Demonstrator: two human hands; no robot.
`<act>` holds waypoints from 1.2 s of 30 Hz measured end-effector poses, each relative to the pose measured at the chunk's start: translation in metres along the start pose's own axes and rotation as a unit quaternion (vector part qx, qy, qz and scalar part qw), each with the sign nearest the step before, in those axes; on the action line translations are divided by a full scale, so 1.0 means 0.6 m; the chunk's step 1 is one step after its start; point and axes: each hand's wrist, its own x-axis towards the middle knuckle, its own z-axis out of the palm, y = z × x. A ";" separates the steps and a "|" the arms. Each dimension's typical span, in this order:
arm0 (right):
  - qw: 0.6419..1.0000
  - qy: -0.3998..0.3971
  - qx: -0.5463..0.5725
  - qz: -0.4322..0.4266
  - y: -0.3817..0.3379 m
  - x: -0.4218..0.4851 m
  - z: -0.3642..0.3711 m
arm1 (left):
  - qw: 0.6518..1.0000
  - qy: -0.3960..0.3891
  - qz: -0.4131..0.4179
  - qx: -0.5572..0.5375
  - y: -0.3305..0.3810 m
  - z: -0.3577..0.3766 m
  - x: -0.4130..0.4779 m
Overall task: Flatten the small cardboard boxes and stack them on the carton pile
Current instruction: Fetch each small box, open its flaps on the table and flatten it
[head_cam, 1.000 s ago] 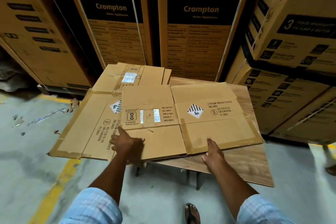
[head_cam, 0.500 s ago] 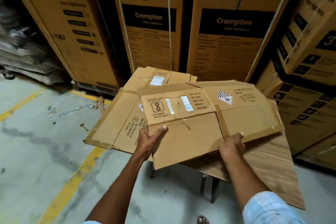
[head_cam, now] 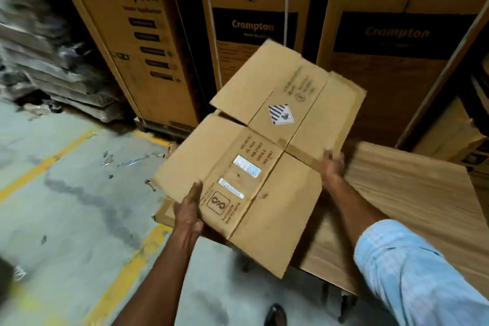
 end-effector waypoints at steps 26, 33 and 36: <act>0.889 0.077 -0.427 -0.146 0.210 -0.135 0.032 | 0.762 0.000 0.009 0.648 0.079 -0.042 0.348; 0.884 0.106 -0.425 -0.162 0.228 -0.165 -0.020 | 0.801 -0.085 0.005 0.592 0.090 -0.019 0.378; 0.875 0.088 -0.446 -0.167 0.238 -0.161 -0.032 | 0.812 -0.116 0.008 0.571 0.093 -0.006 0.398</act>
